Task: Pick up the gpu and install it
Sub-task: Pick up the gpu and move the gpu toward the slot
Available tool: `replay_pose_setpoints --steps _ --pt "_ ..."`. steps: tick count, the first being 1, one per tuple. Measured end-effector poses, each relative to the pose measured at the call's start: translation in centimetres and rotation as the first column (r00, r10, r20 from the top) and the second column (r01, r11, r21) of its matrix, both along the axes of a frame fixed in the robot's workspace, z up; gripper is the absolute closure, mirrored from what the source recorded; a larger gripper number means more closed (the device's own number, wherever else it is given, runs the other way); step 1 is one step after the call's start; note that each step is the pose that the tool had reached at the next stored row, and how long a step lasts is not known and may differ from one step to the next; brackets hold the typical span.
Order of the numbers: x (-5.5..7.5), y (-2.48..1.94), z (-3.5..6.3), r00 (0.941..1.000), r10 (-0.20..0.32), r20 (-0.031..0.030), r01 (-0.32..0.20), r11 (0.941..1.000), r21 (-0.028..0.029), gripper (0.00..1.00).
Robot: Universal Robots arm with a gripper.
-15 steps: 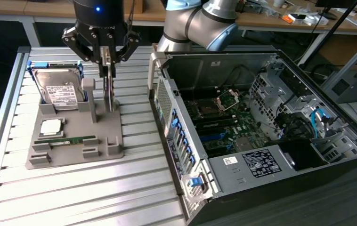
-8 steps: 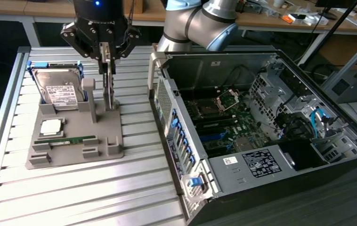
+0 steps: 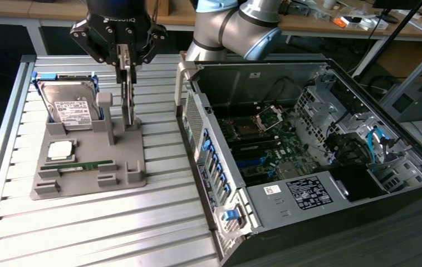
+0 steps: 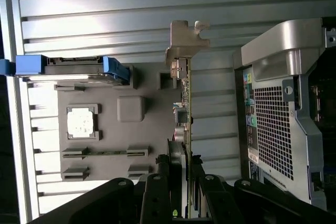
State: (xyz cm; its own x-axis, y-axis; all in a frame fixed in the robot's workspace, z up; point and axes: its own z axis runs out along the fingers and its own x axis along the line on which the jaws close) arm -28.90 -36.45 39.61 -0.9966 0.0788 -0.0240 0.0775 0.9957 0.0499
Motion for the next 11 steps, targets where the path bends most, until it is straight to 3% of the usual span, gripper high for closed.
replay_pose_setpoints --steps 11 --pt "0.0 0.00 1.19 1.0000 0.000 0.0001 0.000 1.0000 0.0000 0.73"
